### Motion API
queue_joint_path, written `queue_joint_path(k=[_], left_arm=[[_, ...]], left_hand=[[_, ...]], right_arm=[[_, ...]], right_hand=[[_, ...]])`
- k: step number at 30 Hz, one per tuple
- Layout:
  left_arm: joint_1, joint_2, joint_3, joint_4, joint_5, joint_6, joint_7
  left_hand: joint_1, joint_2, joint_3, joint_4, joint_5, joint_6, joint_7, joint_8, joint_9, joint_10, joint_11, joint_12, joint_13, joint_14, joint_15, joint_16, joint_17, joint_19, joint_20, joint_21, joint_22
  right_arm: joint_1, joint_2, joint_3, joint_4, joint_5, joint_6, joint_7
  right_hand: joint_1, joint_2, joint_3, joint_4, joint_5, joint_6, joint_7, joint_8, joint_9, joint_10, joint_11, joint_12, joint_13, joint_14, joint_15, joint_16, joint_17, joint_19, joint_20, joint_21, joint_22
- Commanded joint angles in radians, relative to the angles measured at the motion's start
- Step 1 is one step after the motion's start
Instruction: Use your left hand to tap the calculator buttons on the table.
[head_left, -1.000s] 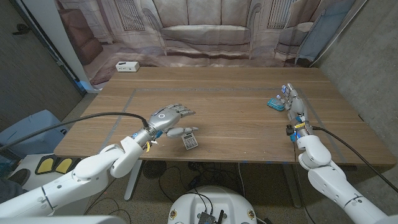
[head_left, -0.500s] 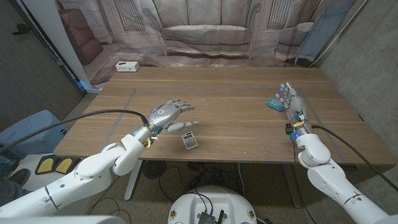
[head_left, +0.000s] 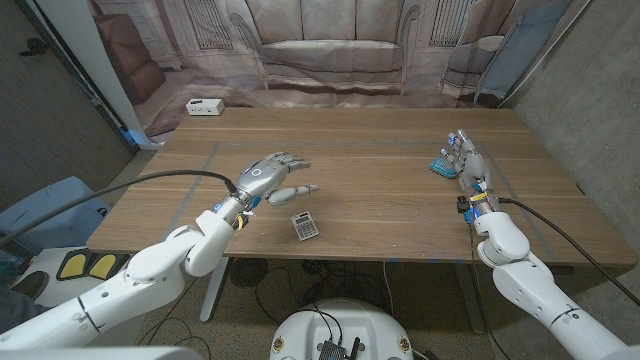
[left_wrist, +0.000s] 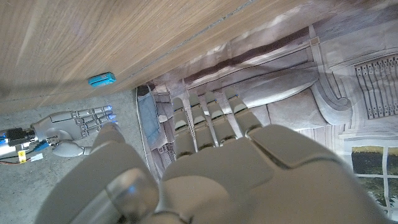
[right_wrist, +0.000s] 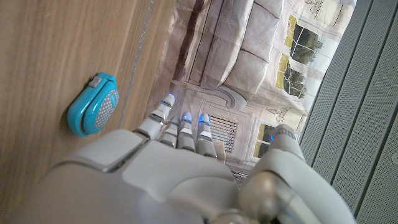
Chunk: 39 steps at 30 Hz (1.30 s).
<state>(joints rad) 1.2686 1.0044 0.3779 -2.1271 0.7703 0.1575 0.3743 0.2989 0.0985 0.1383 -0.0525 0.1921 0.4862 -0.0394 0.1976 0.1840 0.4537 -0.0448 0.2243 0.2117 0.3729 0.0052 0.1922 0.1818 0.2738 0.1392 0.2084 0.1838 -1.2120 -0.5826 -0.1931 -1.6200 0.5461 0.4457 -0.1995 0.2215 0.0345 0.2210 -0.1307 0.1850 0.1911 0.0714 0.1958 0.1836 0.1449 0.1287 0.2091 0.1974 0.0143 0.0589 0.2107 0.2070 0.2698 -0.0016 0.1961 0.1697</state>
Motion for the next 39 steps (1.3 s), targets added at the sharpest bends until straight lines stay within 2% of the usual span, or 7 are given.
queue_joint_path(k=[1,14,20,32,39], left_arm=[[0.024,-0.024,-0.034,-0.034,-0.018,0.047,0.013],[0.020,-0.074,-0.046,-0.018,-0.101,0.040,0.036],[-0.007,-0.111,-0.034,0.023,-0.134,0.016,0.073],[-0.046,-0.147,-0.045,0.044,-0.226,0.021,0.060],[-0.095,-0.199,-0.003,0.082,-0.245,0.008,0.090]], left_hand=[[-0.008,-0.006,0.002,-0.006,-0.003,0.011,0.002,0.010,0.002,-0.001,-0.004,-0.001,0.004,0.002,-0.001,0.001,0.002,0.003,0.008,0.000,0.004],[-0.010,-0.006,0.003,-0.006,-0.004,0.021,0.012,0.011,0.002,-0.001,-0.002,-0.001,0.004,-0.001,-0.001,-0.001,0.002,0.005,0.011,0.001,0.004],[-0.011,-0.005,0.003,-0.006,-0.004,0.032,0.015,0.013,0.002,-0.002,0.002,-0.001,0.004,-0.005,0.001,-0.002,0.002,0.002,0.009,0.000,0.004],[-0.012,-0.004,0.004,-0.007,-0.004,0.039,0.020,0.013,0.002,0.001,0.006,0.000,0.004,-0.006,0.002,-0.002,0.002,-0.001,0.009,-0.001,0.004],[-0.013,-0.003,0.005,-0.007,-0.005,0.041,0.029,0.012,0.002,0.004,0.011,0.001,0.004,-0.006,0.002,-0.002,0.002,-0.004,0.009,-0.002,0.004]], right_arm=[[0.016,0.000,-0.008,0.019,0.008,0.006,0.020],[0.030,-0.006,-0.010,0.019,0.011,0.000,0.026],[0.039,-0.006,-0.013,0.028,0.028,-0.004,0.042],[0.058,-0.005,-0.023,0.032,0.020,-0.008,0.043],[0.074,-0.008,-0.029,0.054,0.025,0.004,0.071]], right_hand=[[0.002,0.007,-0.003,-0.002,-0.002,0.003,0.003,-0.002,0.003,0.003,0.001,0.000,0.002,0.004,0.001,-0.001,0.003,0.011,0.001,0.000,0.003],[0.002,0.007,-0.004,-0.003,-0.002,0.002,0.003,-0.002,0.003,0.004,-0.001,0.000,0.002,0.004,0.002,-0.001,0.003,0.012,0.001,0.000,0.003],[0.002,0.007,-0.004,-0.002,-0.002,0.003,0.002,-0.002,0.003,0.005,-0.001,0.000,0.002,0.004,0.001,-0.001,0.003,0.013,-0.001,0.000,0.003],[0.004,0.009,-0.004,-0.003,-0.001,0.002,0.006,-0.002,0.003,0.008,0.000,0.000,0.002,0.010,-0.003,0.001,0.003,0.021,-0.009,0.002,0.002],[0.005,0.010,-0.004,-0.004,-0.001,0.004,0.007,-0.002,0.003,0.013,-0.003,0.002,0.002,0.019,-0.007,0.003,0.003,0.029,-0.013,0.005,0.002]])
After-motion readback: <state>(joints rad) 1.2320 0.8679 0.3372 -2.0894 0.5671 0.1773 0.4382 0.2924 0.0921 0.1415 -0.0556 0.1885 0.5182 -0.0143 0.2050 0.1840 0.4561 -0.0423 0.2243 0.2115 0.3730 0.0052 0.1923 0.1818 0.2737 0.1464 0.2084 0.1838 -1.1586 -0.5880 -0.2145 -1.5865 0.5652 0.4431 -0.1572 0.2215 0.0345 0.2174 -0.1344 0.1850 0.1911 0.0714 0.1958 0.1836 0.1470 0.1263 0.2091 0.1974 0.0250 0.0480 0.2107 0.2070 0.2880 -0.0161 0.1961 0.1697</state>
